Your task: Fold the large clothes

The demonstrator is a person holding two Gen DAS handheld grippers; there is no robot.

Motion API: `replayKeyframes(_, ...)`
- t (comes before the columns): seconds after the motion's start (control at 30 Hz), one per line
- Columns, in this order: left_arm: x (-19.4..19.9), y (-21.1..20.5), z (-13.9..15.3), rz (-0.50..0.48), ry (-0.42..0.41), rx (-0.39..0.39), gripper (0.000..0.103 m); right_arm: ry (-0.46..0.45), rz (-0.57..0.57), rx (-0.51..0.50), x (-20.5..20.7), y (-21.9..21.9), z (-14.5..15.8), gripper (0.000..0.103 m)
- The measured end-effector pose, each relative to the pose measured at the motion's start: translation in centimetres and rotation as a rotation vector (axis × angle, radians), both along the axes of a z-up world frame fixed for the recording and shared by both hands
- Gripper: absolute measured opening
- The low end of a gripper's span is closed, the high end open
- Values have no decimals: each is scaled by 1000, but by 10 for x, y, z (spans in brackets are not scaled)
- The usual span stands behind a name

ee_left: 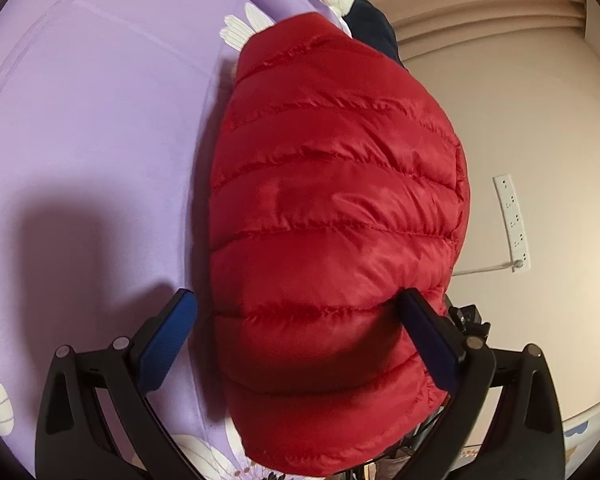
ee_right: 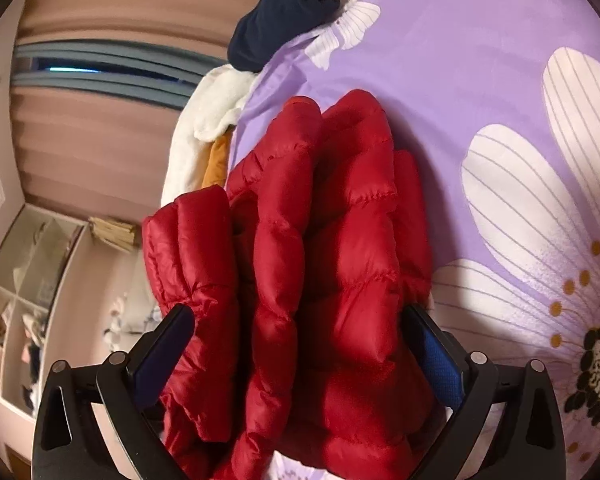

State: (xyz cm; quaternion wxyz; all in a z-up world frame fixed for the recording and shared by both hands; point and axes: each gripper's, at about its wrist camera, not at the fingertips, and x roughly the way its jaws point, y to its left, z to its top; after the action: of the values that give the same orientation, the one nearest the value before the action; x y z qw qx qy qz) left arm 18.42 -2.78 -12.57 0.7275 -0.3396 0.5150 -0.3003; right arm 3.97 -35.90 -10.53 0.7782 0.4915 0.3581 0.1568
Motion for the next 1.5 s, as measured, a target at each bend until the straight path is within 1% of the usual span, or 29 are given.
replayKeyframes(0.2, 3, -9, 0, -13, -14, 31, 102, 17, 35, -54, 10, 10, 2, 102)
replayKeyframes(0.4, 4, -19, 5, -20, -39, 90, 103, 38, 32, -49, 12, 10, -4, 102)
replayKeyframes(0.6, 2, -35, 18, -40, -109, 208, 103, 49, 37, -69, 13, 11, -5, 102)
replayKeyframes(0.73, 1, -42, 19, -49, -134, 248, 103, 50, 34, -67, 13, 11, -5, 102)
replayKeyframes(0.97, 0, -42, 19, -47, -146, 271, 103, 50, 32, -67, 13, 13, -5, 102)
replayKeyframes(1.5, -2, -49, 24, -45, -155, 297, 103, 50, 30, -67, 13, 13, -5, 102)
